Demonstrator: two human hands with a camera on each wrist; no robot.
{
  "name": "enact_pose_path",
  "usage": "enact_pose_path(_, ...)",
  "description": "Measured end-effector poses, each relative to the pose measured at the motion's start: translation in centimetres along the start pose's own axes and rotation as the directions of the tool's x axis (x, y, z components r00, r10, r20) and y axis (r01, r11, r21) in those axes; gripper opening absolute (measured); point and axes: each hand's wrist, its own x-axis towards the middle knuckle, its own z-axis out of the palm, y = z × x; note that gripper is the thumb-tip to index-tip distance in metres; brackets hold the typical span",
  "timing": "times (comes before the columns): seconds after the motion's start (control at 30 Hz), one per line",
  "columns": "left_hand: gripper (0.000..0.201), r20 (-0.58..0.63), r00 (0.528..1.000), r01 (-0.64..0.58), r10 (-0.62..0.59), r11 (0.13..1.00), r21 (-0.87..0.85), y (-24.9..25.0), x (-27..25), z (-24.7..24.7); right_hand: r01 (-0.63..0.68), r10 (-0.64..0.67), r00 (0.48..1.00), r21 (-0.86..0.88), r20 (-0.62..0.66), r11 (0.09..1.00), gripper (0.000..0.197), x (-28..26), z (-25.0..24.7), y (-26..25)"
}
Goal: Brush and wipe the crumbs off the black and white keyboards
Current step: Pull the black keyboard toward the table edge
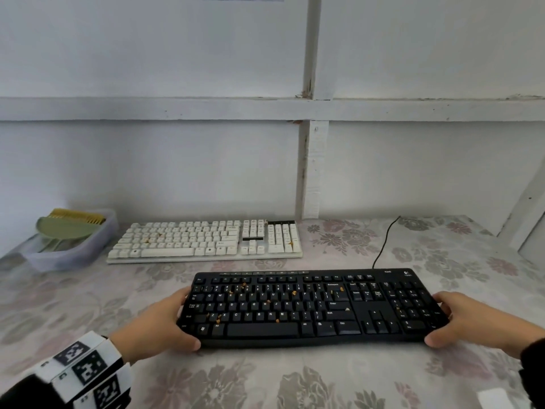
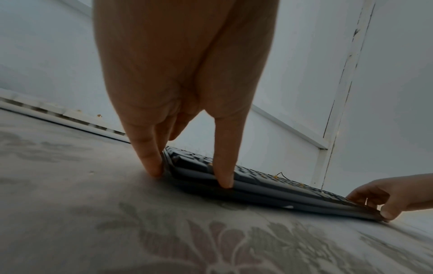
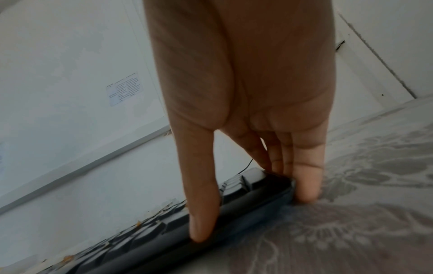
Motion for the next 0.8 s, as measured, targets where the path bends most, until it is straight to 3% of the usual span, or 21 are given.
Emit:
enact_pose_path(0.27, 0.086, -0.008, 0.998, -0.06, 0.061, 0.995, 0.084, 0.6, -0.6, 0.3, -0.026, 0.026, 1.0, 0.015, 0.01, 1.0, 0.041, -0.6, 0.1, -0.6)
enact_pose_path(0.47, 0.094, -0.037, 0.999, 0.0, 0.001, 0.999, 0.033, 0.7, -1.3, 0.6, -0.003, 0.003, 1.0, 0.012, 0.005, 1.0, 0.038, -1.0, 0.1, -0.5)
enact_pose_path(0.8, 0.085, -0.098, 0.993, 0.066, -0.069, 0.997, -0.032, 0.7, -2.2, 1.6, 0.04, -0.04, 0.997, -0.002, -0.063, 0.999, 0.03, -1.6, 0.9, -0.4)
